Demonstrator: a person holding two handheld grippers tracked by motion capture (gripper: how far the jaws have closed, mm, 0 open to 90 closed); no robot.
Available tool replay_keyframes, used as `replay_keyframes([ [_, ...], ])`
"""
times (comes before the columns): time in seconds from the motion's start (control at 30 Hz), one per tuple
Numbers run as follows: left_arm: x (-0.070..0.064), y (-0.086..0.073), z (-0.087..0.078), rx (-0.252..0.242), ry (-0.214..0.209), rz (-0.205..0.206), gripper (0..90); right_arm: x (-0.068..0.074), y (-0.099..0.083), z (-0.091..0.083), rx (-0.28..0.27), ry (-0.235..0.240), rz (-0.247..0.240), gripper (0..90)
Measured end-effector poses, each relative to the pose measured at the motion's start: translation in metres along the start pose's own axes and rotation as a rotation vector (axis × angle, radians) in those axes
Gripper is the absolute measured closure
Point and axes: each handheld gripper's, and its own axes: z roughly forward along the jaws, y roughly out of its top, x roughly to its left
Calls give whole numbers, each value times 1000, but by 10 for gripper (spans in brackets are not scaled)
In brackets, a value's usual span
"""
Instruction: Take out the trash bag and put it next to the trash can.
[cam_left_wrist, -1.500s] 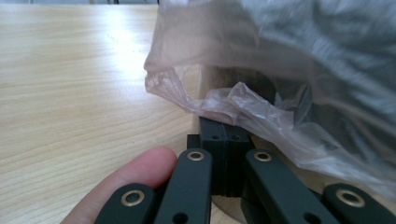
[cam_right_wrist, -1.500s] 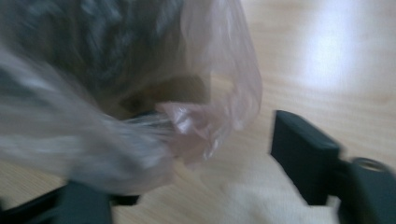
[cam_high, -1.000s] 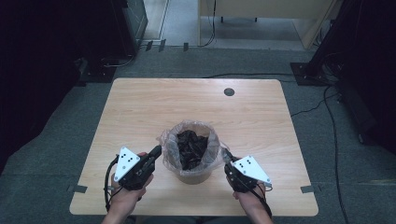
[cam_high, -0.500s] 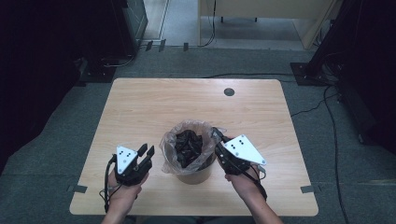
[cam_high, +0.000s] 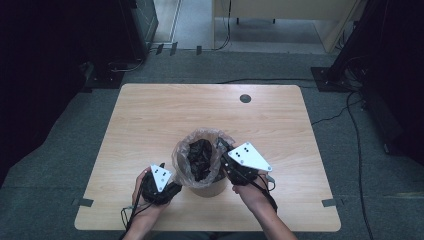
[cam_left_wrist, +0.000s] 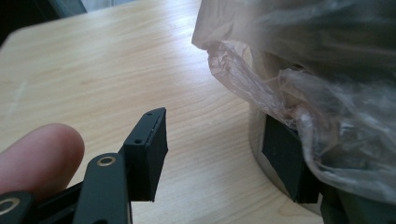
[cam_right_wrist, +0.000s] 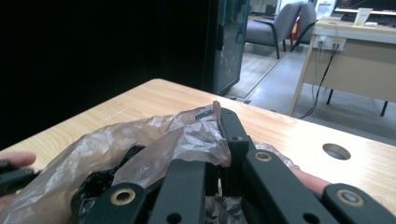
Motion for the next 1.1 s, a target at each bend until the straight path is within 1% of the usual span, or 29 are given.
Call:
replay_keyframes([
  [0.03,-2,0,-1,-17,12,24,474,0,-1,0,5,4,-3,894],
  [0.07,-4,1,-3,-41,9,39,543,0,-2,1,9,7,-4,894],
  [0.1,-7,2,-5,-63,2,43,592,0,-3,1,14,10,-4,894],
  [0.13,-7,4,-7,-82,0,34,658,0,-3,2,17,12,-6,894],
  [0.17,-6,7,-10,-110,-20,-4,701,0,-4,2,21,13,-6,894],
  [0.2,-2,9,-13,-131,-52,-39,751,0,-4,2,22,14,-7,894],
  [0.27,3,15,-18,-157,-60,-66,863,0,-3,2,20,19,-3,894],
  [0.3,6,17,-20,-162,-74,-74,900,-1,-2,2,19,21,-4,894],
  [0.33,9,20,-23,-171,-87,-81,900,-1,-2,2,20,23,-4,894],
  [0.37,11,22,-26,-177,-93,-78,900,-1,-1,1,18,26,-2,894],
  [0.4,14,25,-29,-187,-104,-83,900,-2,0,1,17,28,-2,894],
  [0.47,18,34,-37,-211,-131,-104,900,-3,2,1,15,35,7,894],
  [0.53,22,47,-46,-243,-159,-121,900,-4,6,0,6,39,14,894],
  [0.6,23,59,-54,-273,-184,-127,900,-5,9,0,-2,40,20,895],
  [0.63,22,67,-58,-290,-203,-133,900,-5,12,0,-8,40,25,895],
  [0.7,19,83,-64,-320,-255,-155,900,-5,18,-1,-24,45,31,895],
  [0.8,9,105,-73,-368,-334,-160,900,-4,29,-2,-50,49,38,895],
  [0.83,6,110,-75,-379,-362,-154,900,-3,32,-2,-60,52,37,895],
  [0.87,2,114,-77,-390,-389,-157,900,-3,35,-3,-70,54,39,894],
  [0.9,-1,116,-77,-391,-408,-159,900,-2,37,-4,-76,56,41,889],
  [0.93,-3,116,-76,-387,-415,-161,900,-2,38,-5,-79,60,42,861],
  [0.97,-4,115,-73,-380,-410,-158,900,-2,37,-6,-73,64,41,804],
  [1.0,-4,113,-69,-368,-405,-167,900,-3,36,-7,-61,64,37,733],
  [1.1,1,105,-59,-325,-385,-195,900,-10,26,-15,-26,54,55,625],
])
